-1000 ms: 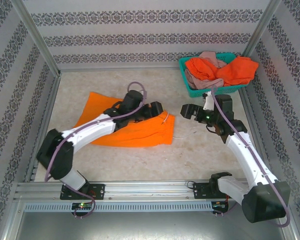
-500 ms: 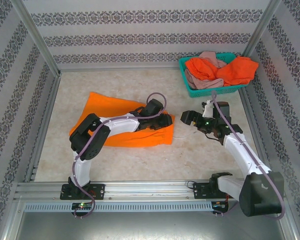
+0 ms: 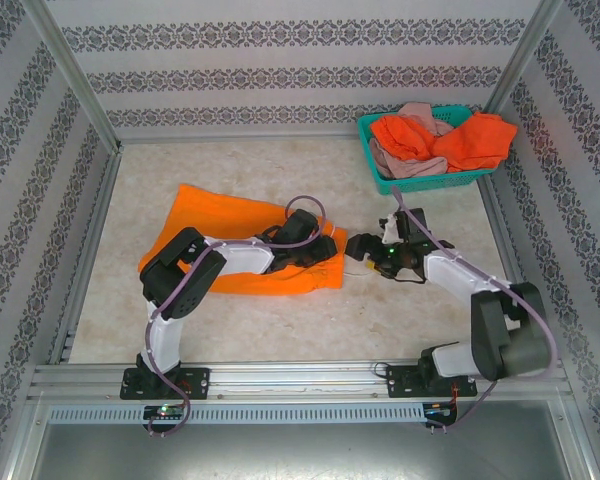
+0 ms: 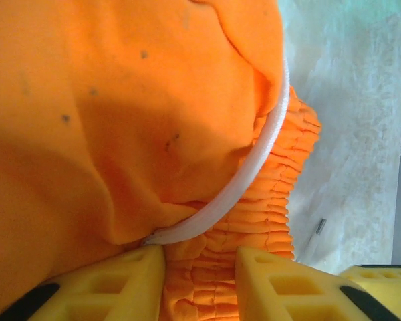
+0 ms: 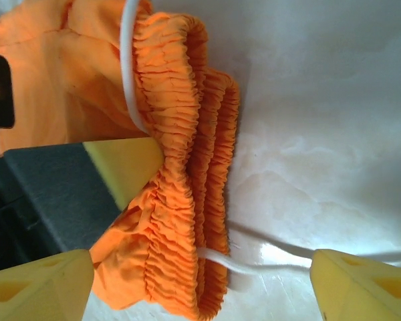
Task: Fold and stack the shorts
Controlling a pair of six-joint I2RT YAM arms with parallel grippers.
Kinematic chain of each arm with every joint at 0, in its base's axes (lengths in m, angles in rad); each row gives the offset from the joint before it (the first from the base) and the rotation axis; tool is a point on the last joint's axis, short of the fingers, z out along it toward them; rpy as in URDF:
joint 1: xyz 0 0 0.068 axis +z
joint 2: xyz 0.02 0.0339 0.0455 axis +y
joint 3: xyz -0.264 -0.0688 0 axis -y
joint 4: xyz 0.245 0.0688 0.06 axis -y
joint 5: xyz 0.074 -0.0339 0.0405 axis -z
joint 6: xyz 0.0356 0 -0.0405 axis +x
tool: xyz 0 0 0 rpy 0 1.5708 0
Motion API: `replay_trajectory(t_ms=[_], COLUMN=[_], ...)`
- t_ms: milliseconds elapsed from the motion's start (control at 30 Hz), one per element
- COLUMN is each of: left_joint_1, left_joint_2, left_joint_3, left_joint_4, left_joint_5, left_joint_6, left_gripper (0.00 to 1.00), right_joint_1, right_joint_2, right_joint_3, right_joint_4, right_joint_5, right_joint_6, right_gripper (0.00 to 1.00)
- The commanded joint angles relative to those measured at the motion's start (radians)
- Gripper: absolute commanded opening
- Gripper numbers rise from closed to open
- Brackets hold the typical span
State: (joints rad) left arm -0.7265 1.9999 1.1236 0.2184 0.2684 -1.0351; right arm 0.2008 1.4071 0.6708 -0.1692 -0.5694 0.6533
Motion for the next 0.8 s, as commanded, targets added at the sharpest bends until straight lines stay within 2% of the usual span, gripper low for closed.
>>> replay_trajectory(t_ms=[0, 100, 200, 500, 767], left_joint_1=[0.012, 0.018, 0.025, 0.064, 0.077], left_joint_2=[0.009, -0.003, -0.039, -0.211, -0.138], left_joint_3=[-0.065, -0.087, -0.087, -0.1, -0.138], left_joint_4=[-0.044, -0.012, -0.018, -0.079, -0.081], left_joint_5=[-0.021, -0.009, -0.009, -0.021, -0.02], left_joint_6=[-0.041, -0.057, -0.048, -0.032, -0.02], left_gripper=[0.3, 0.19, 0.15, 0.14, 0.1], right_joint_1=[0.032, 0.052, 0.059, 0.069, 0.101], right_joint_2=[0.052, 0.089, 0.108, 0.158, 0.199], right_joint_3=[0.035, 0.044, 0.042, 0.047, 0.07], right_joint_4=[0.103, 0.152, 0.18, 0.213, 0.226], right_joint_5=[0.0, -0.004, 0.0, 0.006, 0.016], right_joint_6=[0.097, 0.145, 0.175, 0.204, 0.213], right_gripper=[0.8, 0.77, 0.72, 0.67, 0.67])
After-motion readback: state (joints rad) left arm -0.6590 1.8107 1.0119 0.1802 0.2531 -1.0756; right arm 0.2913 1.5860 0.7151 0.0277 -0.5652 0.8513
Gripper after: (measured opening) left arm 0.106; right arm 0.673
